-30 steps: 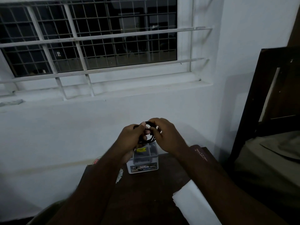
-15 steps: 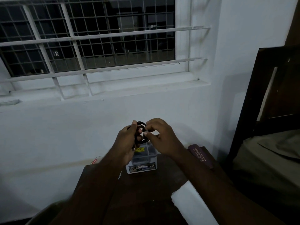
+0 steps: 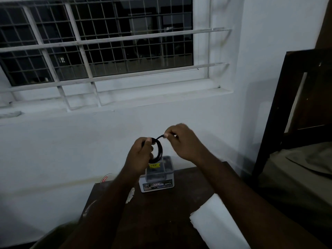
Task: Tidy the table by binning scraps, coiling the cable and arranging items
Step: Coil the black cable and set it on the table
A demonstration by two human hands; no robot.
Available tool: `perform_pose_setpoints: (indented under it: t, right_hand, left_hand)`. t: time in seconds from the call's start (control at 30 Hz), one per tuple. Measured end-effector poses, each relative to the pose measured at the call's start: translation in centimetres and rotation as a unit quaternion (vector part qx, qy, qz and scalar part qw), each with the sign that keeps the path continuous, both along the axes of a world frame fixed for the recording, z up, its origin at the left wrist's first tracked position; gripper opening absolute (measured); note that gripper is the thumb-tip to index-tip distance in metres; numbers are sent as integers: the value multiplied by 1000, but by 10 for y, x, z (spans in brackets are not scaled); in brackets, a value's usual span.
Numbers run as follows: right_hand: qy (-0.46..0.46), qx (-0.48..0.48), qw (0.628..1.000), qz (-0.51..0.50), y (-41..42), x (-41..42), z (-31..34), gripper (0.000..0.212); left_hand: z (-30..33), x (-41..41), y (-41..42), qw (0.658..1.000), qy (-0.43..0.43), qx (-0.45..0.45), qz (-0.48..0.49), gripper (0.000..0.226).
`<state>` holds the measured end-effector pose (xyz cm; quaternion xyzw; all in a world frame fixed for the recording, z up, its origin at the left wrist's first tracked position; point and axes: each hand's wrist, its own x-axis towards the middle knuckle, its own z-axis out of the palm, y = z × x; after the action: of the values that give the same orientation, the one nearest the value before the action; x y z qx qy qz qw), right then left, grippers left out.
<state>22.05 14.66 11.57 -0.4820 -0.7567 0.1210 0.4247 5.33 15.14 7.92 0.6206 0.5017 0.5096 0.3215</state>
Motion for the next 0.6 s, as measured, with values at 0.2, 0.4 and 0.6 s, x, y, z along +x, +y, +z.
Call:
perform_pose_setpoints:
  t: [0.2, 0.4, 0.6]
  right_hand:
    - [-157, 208, 964, -45, 11, 15, 1, 22]
    - [116, -6, 991, 66, 10, -7, -11, 19]
    - [351, -315, 861, 189, 1, -1, -20, 34]
  left_hand:
    - [15, -6, -13, 911, -289, -172, -239, 30]
    - [21, 5, -13, 925, -290, -131, -209, 31]
    - [15, 6, -6, 996, -81, -20, -13, 30]
